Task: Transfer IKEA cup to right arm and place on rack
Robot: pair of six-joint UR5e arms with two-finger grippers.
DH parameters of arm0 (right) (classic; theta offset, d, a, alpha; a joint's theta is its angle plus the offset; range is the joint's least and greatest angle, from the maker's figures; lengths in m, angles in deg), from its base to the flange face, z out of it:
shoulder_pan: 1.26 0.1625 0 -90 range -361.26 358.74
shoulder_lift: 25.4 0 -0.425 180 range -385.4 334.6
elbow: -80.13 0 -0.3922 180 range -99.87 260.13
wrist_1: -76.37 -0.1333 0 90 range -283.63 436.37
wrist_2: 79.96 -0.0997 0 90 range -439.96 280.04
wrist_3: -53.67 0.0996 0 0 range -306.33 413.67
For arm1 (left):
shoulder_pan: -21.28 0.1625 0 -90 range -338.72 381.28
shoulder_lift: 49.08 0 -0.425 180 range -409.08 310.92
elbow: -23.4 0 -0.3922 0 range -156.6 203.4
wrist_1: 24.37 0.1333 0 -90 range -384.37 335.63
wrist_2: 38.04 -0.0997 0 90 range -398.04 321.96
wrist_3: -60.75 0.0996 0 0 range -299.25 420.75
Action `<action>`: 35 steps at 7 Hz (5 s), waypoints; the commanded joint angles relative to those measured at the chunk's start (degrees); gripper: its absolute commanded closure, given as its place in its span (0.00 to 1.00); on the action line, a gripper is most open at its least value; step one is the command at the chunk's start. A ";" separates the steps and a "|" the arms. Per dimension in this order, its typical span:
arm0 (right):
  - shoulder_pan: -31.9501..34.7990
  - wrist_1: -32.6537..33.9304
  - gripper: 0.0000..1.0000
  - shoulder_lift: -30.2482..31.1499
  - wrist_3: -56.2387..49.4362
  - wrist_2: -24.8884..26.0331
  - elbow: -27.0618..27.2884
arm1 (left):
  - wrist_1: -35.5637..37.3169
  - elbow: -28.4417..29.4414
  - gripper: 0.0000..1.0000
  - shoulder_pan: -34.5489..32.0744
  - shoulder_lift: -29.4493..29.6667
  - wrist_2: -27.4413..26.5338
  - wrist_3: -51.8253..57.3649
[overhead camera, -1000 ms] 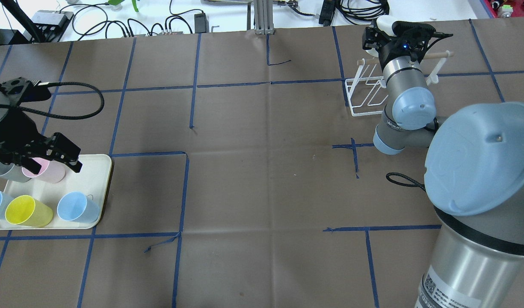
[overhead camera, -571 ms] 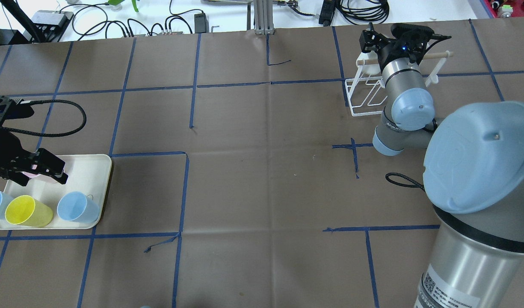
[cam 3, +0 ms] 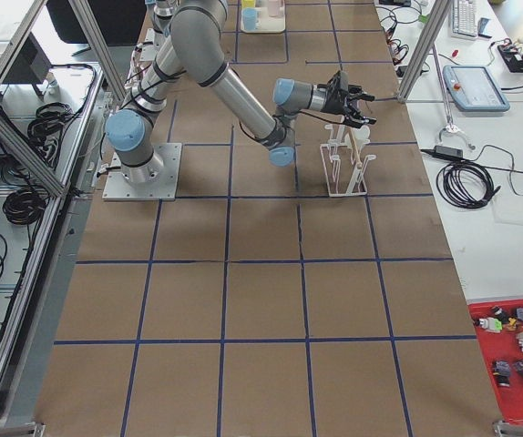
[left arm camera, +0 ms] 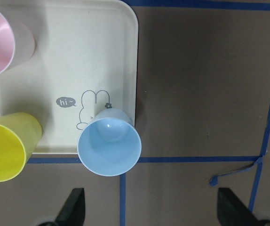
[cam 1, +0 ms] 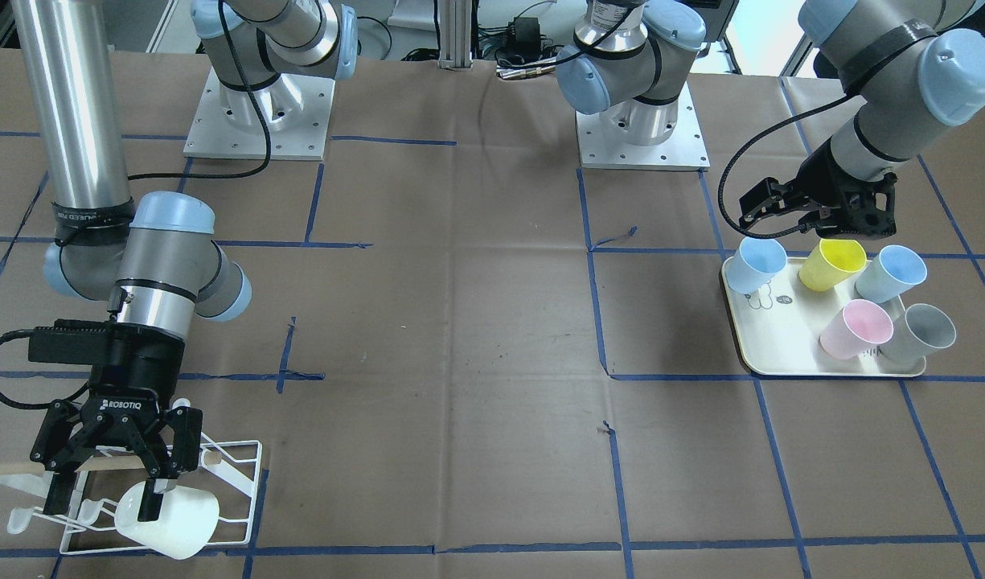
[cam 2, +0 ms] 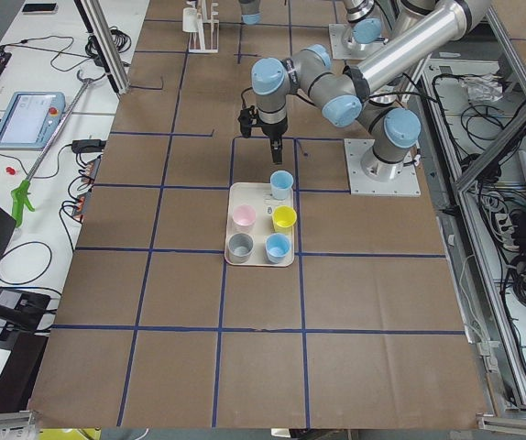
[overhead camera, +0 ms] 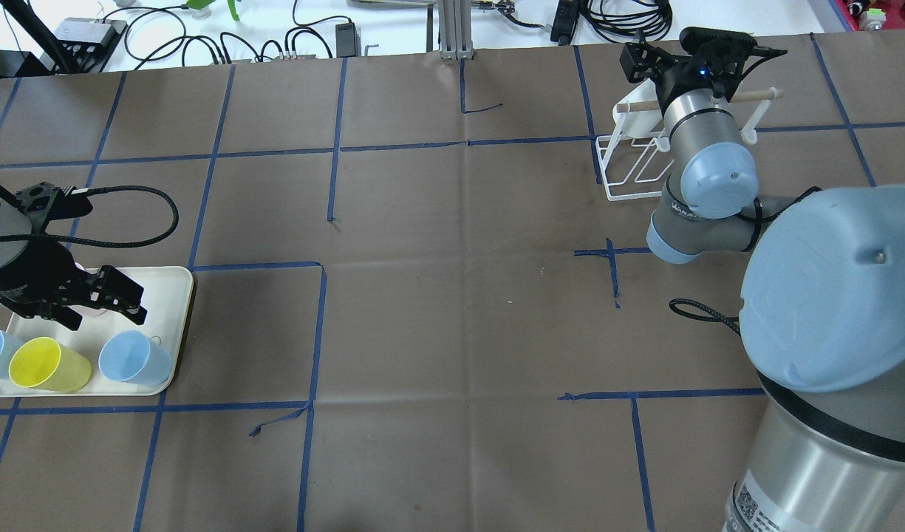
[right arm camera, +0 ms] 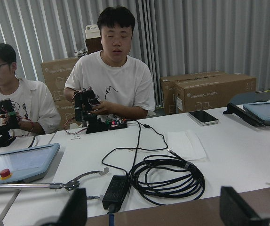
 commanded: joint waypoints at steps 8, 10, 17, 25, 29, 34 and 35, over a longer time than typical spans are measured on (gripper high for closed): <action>9.86 -12.69 0.00 12.70 0.88 -9.99 2.36 | 19.02 -11.25 0.03 0.09 5.70 -2.40 0.49; 10.22 -12.51 0.00 13.05 5.07 -18.32 2.44 | 19.03 -11.25 0.12 0.09 5.79 -2.40 0.49; 12.15 -12.51 0.00 12.61 53.08 -26.01 2.88 | 17.37 -7.76 1.00 -0.26 4.39 -5.21 1.89; 14.97 -12.51 0.00 11.64 66.01 -25.83 2.89 | -13.61 34.90 1.00 -8.25 12.11 1.61 2.85; 14.88 -12.51 0.00 11.21 66.01 -25.75 2.97 | 15.50 23.60 1.00 -8.44 14.23 21.98 7.87; 14.44 -12.25 0.00 10.85 66.01 -25.75 2.97 | 61.66 0.65 1.00 -10.18 14.67 52.12 7.52; 14.27 -12.42 0.00 10.77 65.92 -25.75 3.23 | 67.05 -0.69 1.00 -12.46 15.80 56.27 7.34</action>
